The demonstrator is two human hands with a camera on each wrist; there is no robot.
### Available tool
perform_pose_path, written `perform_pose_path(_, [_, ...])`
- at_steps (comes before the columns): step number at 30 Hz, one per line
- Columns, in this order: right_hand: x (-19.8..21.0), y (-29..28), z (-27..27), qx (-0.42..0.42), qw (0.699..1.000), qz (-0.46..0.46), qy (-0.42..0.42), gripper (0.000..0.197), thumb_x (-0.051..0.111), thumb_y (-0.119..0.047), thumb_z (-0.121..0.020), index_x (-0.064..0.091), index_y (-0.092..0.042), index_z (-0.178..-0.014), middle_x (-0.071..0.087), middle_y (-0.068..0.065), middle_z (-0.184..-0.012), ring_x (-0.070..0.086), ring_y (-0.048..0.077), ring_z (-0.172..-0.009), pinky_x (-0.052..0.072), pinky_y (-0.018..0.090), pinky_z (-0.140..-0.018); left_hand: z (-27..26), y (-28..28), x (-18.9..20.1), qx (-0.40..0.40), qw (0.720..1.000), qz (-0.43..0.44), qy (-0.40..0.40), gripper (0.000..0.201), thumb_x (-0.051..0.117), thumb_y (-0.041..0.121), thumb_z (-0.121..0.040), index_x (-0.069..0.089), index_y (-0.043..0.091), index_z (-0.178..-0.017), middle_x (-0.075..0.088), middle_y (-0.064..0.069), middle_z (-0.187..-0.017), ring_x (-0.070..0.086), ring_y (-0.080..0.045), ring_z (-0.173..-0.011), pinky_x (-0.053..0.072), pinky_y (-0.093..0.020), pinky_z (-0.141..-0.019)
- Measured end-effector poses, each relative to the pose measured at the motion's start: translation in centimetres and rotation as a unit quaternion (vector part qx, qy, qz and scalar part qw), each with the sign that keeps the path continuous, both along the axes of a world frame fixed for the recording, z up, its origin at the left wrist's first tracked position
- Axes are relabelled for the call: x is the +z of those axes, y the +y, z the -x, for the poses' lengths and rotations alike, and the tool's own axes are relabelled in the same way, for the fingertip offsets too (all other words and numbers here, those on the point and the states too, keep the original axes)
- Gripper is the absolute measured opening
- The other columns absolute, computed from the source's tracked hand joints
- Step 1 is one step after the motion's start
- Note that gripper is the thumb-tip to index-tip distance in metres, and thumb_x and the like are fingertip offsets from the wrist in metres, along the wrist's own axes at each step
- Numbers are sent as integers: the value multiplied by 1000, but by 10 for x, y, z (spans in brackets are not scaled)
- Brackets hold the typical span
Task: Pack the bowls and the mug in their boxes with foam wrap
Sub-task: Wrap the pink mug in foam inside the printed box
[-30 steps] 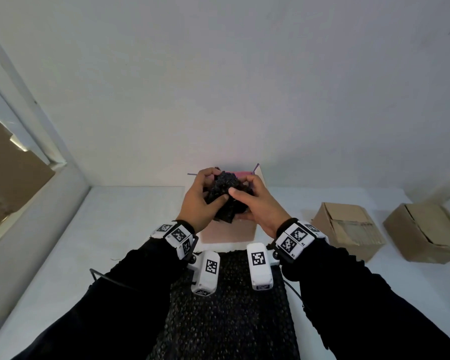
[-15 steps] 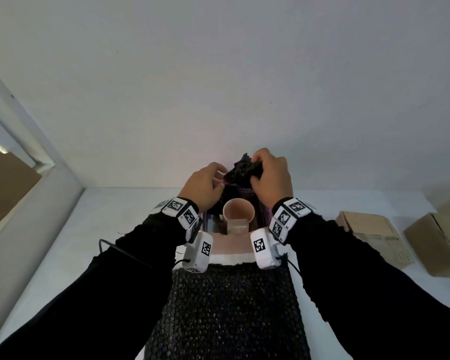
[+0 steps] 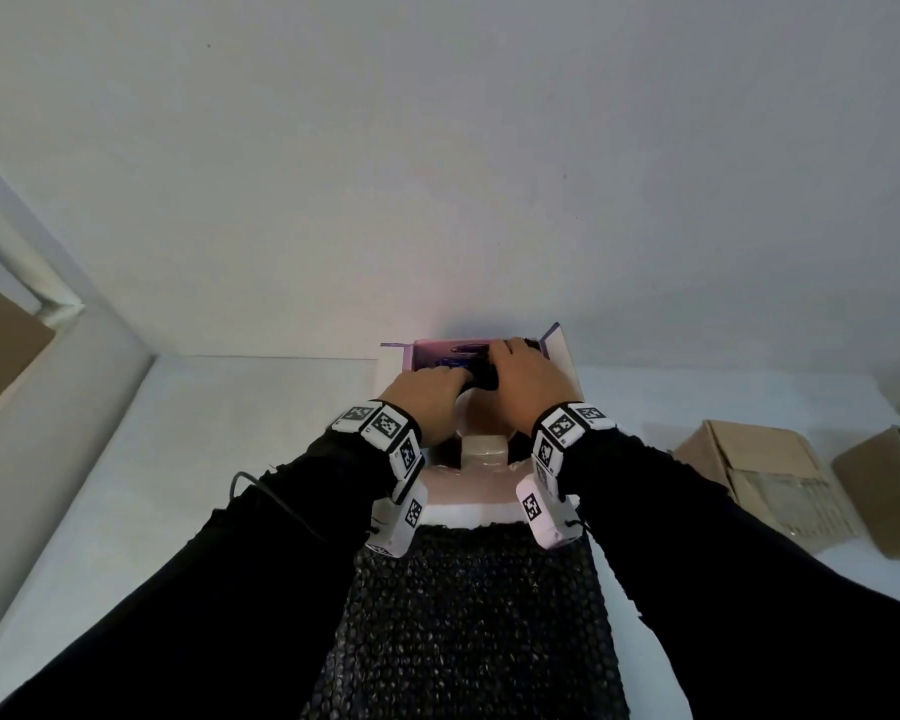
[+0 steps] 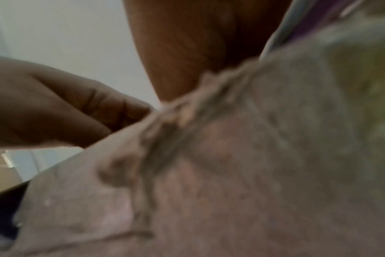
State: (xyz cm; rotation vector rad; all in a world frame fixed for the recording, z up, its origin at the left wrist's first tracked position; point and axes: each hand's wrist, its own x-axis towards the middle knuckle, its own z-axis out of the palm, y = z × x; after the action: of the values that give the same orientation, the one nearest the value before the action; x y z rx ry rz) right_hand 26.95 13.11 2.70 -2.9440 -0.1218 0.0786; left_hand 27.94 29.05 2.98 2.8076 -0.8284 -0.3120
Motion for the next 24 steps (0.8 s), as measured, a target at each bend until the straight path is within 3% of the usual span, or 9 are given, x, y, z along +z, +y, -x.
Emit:
perform_pose_path(3, [-8, 0, 2, 8, 999, 44, 24, 37, 51, -27, -89, 54, -9, -122, 52, 13, -130, 33, 33, -129, 44, 41, -96, 2, -4, -7, -29, 995, -78, -50, 29, 46, 32, -89, 56, 20, -114, 65, -3, -115, 60, -25, -106, 39, -35, -87])
perform_pose_path(6, [-13, 2, 7, 25, 994, 106, -21, 33, 50, -30, -93, 63, -9, -115, 44, 16, -132, 33, 36, -125, 38, 40, -94, 4, -7, -9, -33, 993, -102, -56, 30, 44, 27, -87, 57, 21, -114, 64, -2, -116, 58, -25, -109, 35, -37, -91])
perform_pose_path(11, [0, -3, 8, 10, 999, 40, -28, 35, 49, -16, -96, 43, -11, -130, 44, 17, -129, 53, 33, -110, 47, 38, -76, 2, -1, -7, -39, 994, -87, -53, 45, 52, 25, -84, 54, 23, -129, 58, -1, -128, 52, -23, -116, 35, -36, -97])
perform_pose_path(16, [5, -3, 9, 19, 997, 81, 4, 28, 40, -7, -95, 51, -7, -121, 55, 15, -122, 59, 33, -103, 45, 38, -72, 9, 0, -7, 4, 979, -136, -149, 35, 49, 41, -83, 66, 26, -110, 61, 4, -116, 41, -25, -119, 25, -45, -100])
perform_pose_path(19, [4, -1, 11, 30, 997, 76, 3, 37, 42, -10, -94, 38, -9, -131, 63, 14, -107, 63, 32, -92, 45, 39, -65, 9, 2, -8, 27, 983, -131, -129, 33, 49, 44, -83, 66, 28, -106, 61, 5, -117, 36, -26, -126, 12, -54, -104])
perform_pose_path(21, [3, 0, 11, 27, 998, 65, -3, 42, 42, -10, -94, 31, -8, -134, 64, 14, -103, 63, 31, -86, 41, 37, -60, 9, 4, -8, 30, 985, -125, -115, 34, 49, 44, -83, 63, 29, -110, 60, 6, -120, 33, -25, -128, 11, -56, -105])
perform_pose_path(24, [1, 0, 9, 17, 996, 84, 8, 33, 39, -9, -95, 46, -6, -127, 60, 15, -117, 59, 31, -104, 46, 39, -73, 11, 6, -8, 30, 986, -123, -108, 35, 50, 39, -83, 61, 28, -115, 57, 6, -125, 29, -22, -133, 10, -58, -107])
